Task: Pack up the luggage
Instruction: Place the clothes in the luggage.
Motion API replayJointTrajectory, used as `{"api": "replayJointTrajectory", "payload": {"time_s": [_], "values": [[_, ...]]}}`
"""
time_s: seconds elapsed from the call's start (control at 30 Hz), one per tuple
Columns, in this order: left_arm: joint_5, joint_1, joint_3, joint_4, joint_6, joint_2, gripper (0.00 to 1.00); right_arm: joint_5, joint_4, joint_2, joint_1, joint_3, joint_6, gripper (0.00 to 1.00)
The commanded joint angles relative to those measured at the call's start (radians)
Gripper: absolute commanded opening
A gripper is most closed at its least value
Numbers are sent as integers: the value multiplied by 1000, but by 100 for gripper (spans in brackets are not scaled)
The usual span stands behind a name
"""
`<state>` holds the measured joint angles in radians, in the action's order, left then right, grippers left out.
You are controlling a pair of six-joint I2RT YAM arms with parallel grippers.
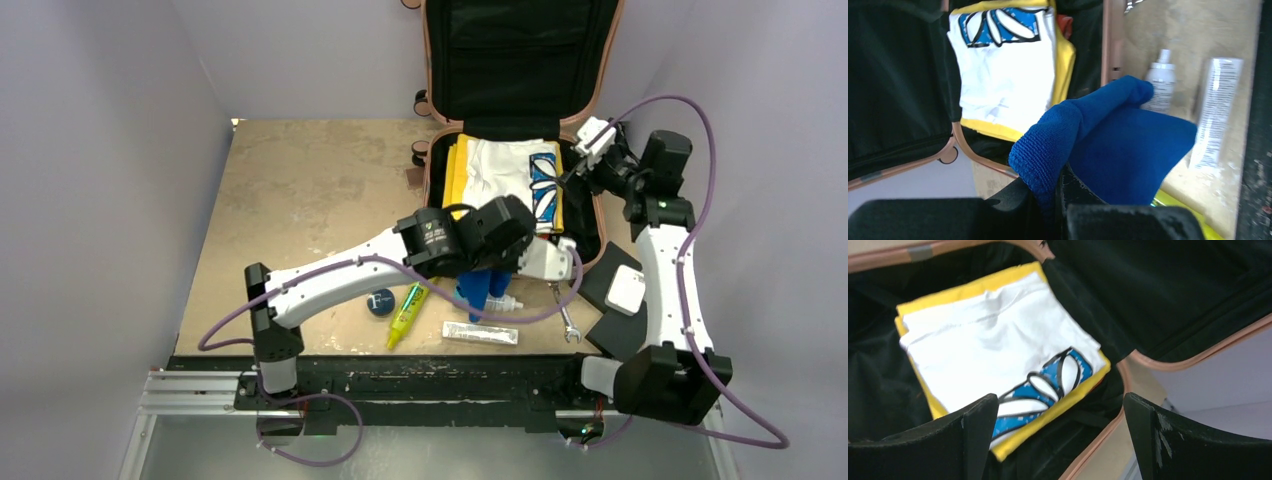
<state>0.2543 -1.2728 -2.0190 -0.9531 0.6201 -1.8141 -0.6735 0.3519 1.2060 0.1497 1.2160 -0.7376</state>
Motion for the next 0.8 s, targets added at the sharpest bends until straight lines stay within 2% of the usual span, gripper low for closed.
{"api": "replayJointTrajectory", "payload": {"time_s": [0.0,0.17,0.27,0.5,0.63,0.77], "values": [[-83,107,-73,87,40,-41,0,-276,215,46,98,43,-194,97],[-151,155,-110,79,63,-96,0,-436,386,52,100,15,-411,96],[-170,171,-139,73,70,-123,0,-472,476,49,100,15,-535,96],[-182,177,-171,54,89,-151,0,-631,597,81,81,70,-597,97],[-164,184,-168,65,83,-153,0,-627,796,130,4,111,-787,96],[-150,191,-162,72,87,-150,0,-653,840,150,-20,122,-806,95]]}}
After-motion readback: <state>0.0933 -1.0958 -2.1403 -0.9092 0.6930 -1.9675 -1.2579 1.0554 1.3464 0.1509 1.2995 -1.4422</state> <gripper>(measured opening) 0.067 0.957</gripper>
